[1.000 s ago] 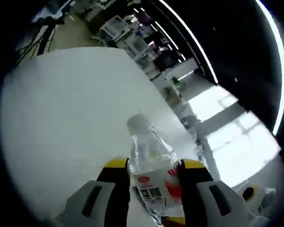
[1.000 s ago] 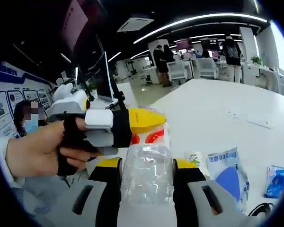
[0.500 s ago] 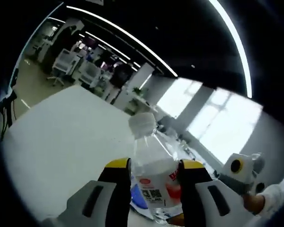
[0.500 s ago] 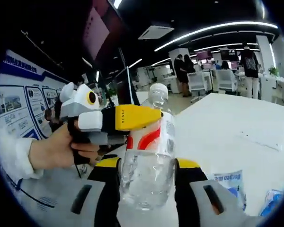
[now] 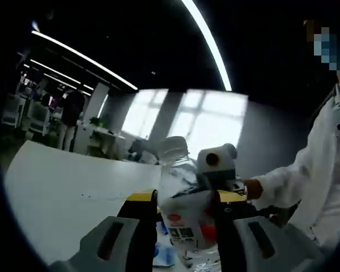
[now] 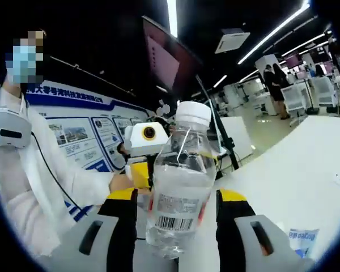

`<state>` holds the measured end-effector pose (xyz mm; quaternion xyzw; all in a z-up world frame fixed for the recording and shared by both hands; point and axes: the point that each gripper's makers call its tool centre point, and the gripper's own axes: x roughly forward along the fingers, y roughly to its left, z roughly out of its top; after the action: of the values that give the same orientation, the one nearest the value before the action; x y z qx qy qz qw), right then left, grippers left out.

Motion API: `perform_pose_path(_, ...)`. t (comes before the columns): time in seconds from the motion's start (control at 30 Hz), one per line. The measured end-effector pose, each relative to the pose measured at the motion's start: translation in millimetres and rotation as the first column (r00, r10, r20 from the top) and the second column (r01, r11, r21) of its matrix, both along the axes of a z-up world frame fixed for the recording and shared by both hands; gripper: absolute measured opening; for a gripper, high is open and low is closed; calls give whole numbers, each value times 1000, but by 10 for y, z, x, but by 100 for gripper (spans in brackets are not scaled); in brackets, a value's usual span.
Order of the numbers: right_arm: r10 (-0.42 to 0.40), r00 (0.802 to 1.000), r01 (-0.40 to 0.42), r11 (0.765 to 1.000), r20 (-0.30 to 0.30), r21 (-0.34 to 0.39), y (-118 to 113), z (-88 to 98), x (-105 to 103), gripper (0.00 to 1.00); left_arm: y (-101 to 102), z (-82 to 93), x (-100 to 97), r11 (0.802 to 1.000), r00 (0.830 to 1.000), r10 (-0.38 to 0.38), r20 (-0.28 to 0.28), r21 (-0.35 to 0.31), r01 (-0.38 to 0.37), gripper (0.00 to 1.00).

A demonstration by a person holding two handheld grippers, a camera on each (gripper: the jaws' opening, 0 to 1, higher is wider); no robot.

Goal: Arrange the tabletop items into an orderly group along one side of the table until the central work area is clear of visible clutter.

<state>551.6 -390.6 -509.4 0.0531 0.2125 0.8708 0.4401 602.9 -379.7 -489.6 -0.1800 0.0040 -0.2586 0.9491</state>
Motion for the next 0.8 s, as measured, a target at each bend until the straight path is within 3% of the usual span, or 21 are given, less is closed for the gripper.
perform_pose_path(0.07,30,999,-30,1000,33,6,-17,-32,-103,52,-61,37,-2,1000,1000,-27,13,10,26,35)
perform_pose_path(0.17,-17,995,15,1000,103,27,37,-106,-52,45,-108,77,-1,999,999,-48,21,14,48,35)
perform_pose_path(0.23,-13,1000,13,1000,11,0,30,-75,-74,43,-98,73,-3,999,999,-44,24,27,44,35)
perform_pose_path(0.47,-20,998,21,1000,58,-14,58,-160,-82,40,-125,45,-31,999,999,-36,26,38,35,35)
perform_pose_path(0.57,-30,999,31,999,45,-17,40,-153,-70,37,-132,58,-59,999,1000,-20,21,31,19,36)
perform_pose_path(0.6,-31,999,31,1000,18,3,30,-89,-89,37,-131,121,-78,1000,999,-5,44,6,5,36)
perform_pose_path(0.67,-32,999,29,998,33,61,27,4,-120,36,-144,250,-111,997,997,-1,76,-71,7,36)
perform_pose_path(0.73,-32,999,30,998,28,59,30,34,-140,36,-123,369,-124,992,995,12,102,-128,2,39)
perform_pose_path(0.8,-38,999,36,997,20,70,59,79,-159,35,-157,462,-136,994,990,12,141,-107,4,45)
